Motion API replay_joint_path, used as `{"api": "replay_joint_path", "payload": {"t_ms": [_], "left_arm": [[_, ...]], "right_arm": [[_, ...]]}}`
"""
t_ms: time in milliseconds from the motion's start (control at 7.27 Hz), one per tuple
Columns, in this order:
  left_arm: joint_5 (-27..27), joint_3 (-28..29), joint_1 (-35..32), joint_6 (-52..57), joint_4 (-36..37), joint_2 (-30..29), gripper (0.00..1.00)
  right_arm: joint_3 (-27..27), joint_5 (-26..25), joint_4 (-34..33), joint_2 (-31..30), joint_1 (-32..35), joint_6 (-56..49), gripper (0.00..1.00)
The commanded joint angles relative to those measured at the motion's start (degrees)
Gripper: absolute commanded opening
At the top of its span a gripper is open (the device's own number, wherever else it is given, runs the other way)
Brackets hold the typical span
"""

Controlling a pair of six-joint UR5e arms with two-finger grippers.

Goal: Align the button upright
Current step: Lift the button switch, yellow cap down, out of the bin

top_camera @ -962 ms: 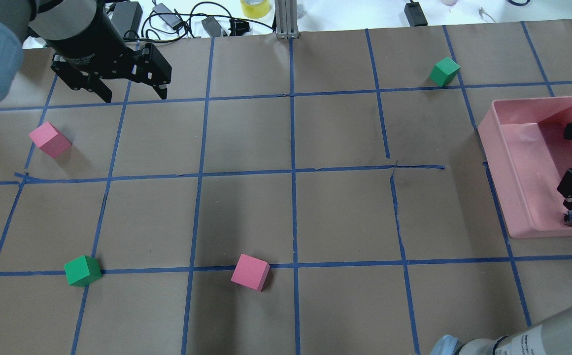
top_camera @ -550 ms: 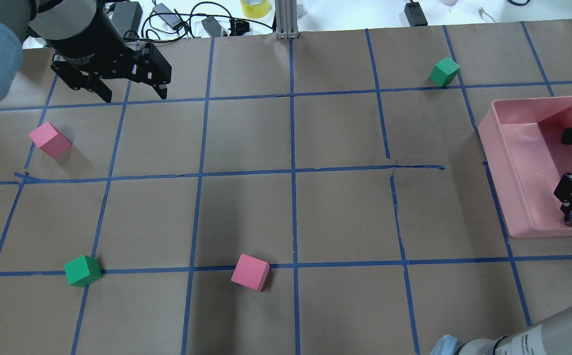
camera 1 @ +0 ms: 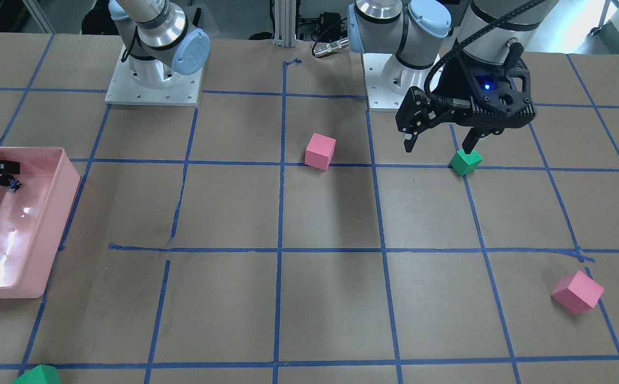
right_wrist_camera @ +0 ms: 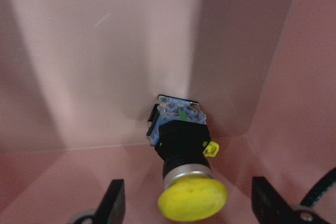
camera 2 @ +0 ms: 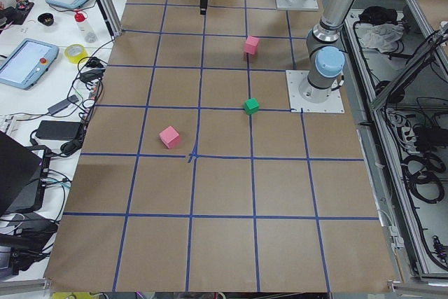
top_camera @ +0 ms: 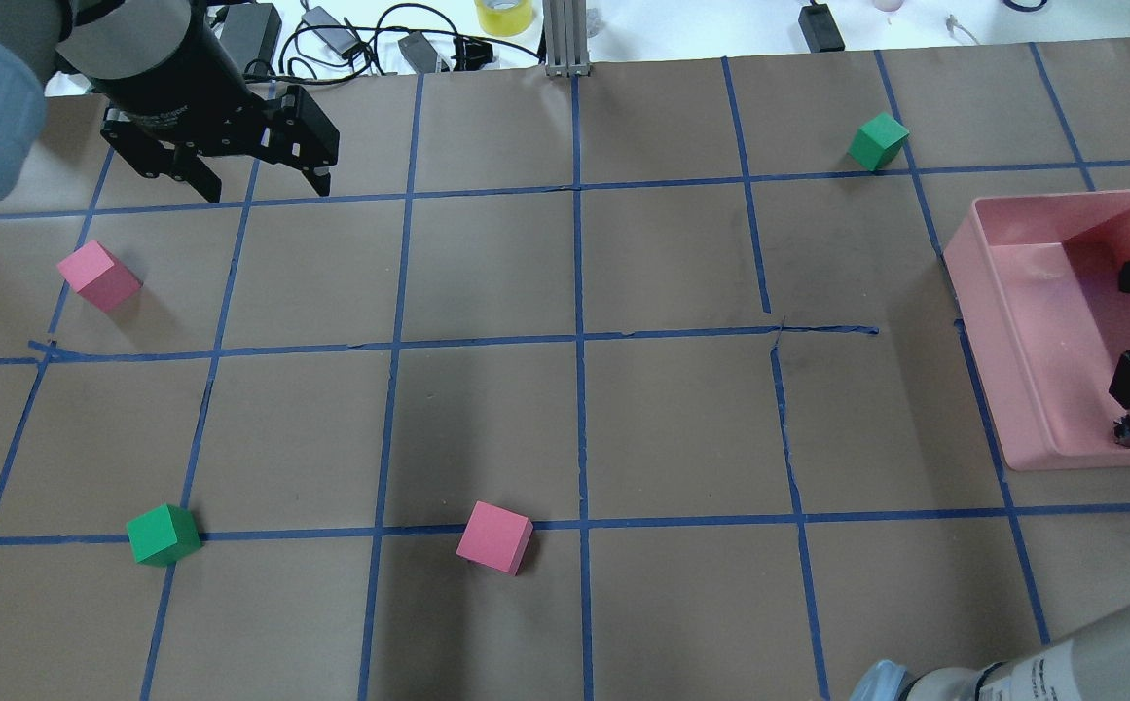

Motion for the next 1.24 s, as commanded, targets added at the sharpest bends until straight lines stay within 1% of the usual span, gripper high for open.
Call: {"api": "replay_joint_path", "payload": {"t_ms": [0,138,275,550,688,825,962,1100], "left_arm": [[-0.03,-0.01,0.00,0.00,0.00,-0.09,1.00],[-0.03,-0.02,0.00,0.00,0.00,0.00,1.00],[-0.03,-0.02,0.00,0.00,0.00,0.00,1.00],[-0.03,-0.02,0.00,0.00,0.00,0.00,1.00],[-0.03,-0.02,0.00,0.00,0.00,0.00,1.00],[-0.03,0.07,0.00,0.00,0.00,0.00,1.00],[-0.12,-0.01,0.00,0.00,0.00,0.00,1.00],[-0.03,-0.02,0.00,0.00,0.00,0.00,1.00]], "right_arm": [[0.01,0.05,0.53,-0.07,-0.06,0.93,0.54],[0.01,0.58,1.14,-0.16,-0.06,1.98,0.24],[-0.08,0.67,1.24,-0.42,-0.06,2.78,0.01],[-0.96,0.67,2.20,-0.60,-0.06,2.70,0.00],[-1.83,2.85,2.47,-1.30,-0.06,2.70,0.00],[-3.93,5.04,2.73,-3.13,-0.06,1.74,0.00],[-4.56,9.68,2.73,-4.54,0.03,1.64,0.00],[-5.17,11.03,2.12,-4.82,0.38,0.34,0.00]]}}
